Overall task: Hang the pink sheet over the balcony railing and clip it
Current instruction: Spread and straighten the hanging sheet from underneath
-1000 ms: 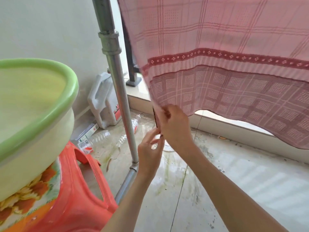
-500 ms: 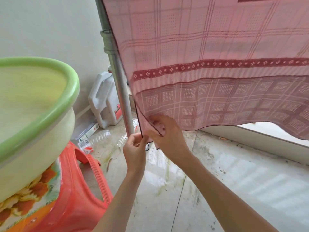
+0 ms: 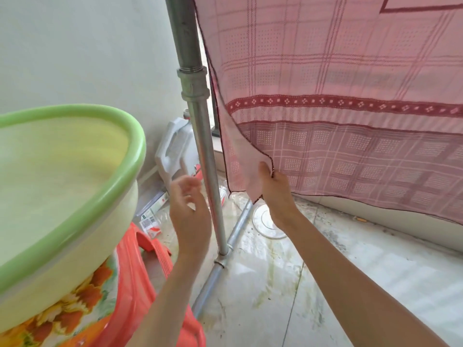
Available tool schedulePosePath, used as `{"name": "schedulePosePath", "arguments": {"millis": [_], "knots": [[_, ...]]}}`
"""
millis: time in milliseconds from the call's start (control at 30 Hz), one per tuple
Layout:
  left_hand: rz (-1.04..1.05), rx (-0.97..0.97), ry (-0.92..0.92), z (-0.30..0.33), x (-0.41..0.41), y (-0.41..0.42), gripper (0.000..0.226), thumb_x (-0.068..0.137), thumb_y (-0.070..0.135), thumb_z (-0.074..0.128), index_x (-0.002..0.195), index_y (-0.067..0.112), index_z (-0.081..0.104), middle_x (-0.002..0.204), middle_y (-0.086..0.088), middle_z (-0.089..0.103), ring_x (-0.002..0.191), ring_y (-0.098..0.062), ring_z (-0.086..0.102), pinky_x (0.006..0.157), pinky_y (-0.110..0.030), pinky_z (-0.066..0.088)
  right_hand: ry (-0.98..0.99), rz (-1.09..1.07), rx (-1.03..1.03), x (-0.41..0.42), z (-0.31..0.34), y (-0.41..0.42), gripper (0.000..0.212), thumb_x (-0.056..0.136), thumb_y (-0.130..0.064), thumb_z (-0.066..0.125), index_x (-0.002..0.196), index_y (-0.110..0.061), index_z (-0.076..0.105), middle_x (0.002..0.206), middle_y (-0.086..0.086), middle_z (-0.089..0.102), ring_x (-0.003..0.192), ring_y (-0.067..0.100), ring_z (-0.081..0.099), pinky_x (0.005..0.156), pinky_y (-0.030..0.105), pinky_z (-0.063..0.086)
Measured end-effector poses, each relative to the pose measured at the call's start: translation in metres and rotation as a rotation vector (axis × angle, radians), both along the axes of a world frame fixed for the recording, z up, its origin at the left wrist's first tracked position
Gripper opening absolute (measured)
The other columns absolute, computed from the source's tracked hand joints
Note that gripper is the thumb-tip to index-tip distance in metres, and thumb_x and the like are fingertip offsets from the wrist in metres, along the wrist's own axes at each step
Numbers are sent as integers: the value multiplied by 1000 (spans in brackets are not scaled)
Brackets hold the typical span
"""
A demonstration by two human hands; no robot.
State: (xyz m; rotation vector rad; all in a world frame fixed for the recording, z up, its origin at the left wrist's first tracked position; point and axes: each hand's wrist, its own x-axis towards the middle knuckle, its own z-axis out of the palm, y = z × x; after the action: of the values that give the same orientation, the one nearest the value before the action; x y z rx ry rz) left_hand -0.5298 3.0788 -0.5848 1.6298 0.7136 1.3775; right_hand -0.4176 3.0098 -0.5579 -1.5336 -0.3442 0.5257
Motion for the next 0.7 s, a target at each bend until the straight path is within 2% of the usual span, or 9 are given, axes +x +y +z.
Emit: {"name": "schedulePosePath", "arguments": {"millis": [67, 133, 200, 267, 367, 433, 533, 600, 700], "knots": [[-12, -93, -13, 7, 4, 22, 23, 87, 10, 49, 98, 31, 49, 99, 8, 56, 85, 4, 52, 71, -6, 40, 92, 21, 39, 4, -5, 6, 27, 98, -30, 41, 89, -13, 61, 101, 17, 65, 85, 20, 56, 94, 47, 46], [-155, -238, 39, 8, 10, 46, 24, 91, 12, 53, 112, 24, 52, 116, 3, 57, 98, 1, 56, 81, -6, 42, 164, 53, 95, 8, -7, 9, 22, 99, -28, 39, 86, -22, 56, 93, 5, 65, 84, 17, 60, 94, 41, 47], [-350, -361, 50, 7, 20, 67, 30, 91, 15, 55, 121, 13, 55, 127, -8, 57, 113, -13, 57, 96, -25, 44, 178, 64, 122, 12, -9, 10, 22, 100, -28, 38, 90, -21, 57, 92, 1, 64, 83, 15, 61, 91, 38, 48], [-486, -407, 68, 5, 30, 81, 28, 90, 13, 57, 118, 14, 60, 122, -10, 61, 114, -24, 57, 97, -38, 44, 182, 63, 128, 15, -9, 8, 23, 100, -29, 38, 100, -17, 57, 95, 2, 65, 84, 14, 61, 87, 35, 49], [-656, -401, 158, 3, 41, 85, 29, 88, 4, 56, 100, 27, 68, 96, 15, 69, 92, -8, 62, 77, -18, 50, 182, 72, 127, 20, -8, 5, 25, 100, -32, 36, 103, -19, 57, 95, -1, 66, 84, 12, 62, 83, 30, 50], [-713, -401, 200, 3, 45, 81, 26, 84, 0, 58, 104, 15, 66, 87, 19, 71, 84, 1, 64, 70, -13, 50, 178, 62, 136, 21, -8, 4, 24, 100, -31, 36, 99, -21, 57, 94, -2, 65, 84, 11, 62, 83, 30, 50], [-723, -433, 225, 2, 49, 78, 25, 74, 12, 67, 99, 15, 68, 85, 16, 73, 83, 0, 65, 84, -25, 50, 176, 44, 139, 21, -10, 3, 25, 100, -31, 36, 94, -20, 57, 91, -2, 65, 80, 10, 61, 81, 30, 50], [-790, -421, 260, 2, 50, 82, 32, 71, 25, 70, 103, 21, 69, 102, 6, 72, 97, -11, 64, 95, -38, 44, 167, 42, 134, 21, -10, 4, 24, 100, -31, 36, 92, -22, 57, 91, -2, 64, 80, 10, 60, 84, 32, 50], [-847, -427, 315, 2, 51, 85, 46, 69, 34, 73, 111, 17, 67, 114, -4, 67, 110, -21, 61, 97, -39, 45, 154, 52, 105, 21, -9, 6, 23, 100, -32, 35, 92, -24, 56, 95, 0, 64, 88, 15, 60, 96, 40, 47]]}}
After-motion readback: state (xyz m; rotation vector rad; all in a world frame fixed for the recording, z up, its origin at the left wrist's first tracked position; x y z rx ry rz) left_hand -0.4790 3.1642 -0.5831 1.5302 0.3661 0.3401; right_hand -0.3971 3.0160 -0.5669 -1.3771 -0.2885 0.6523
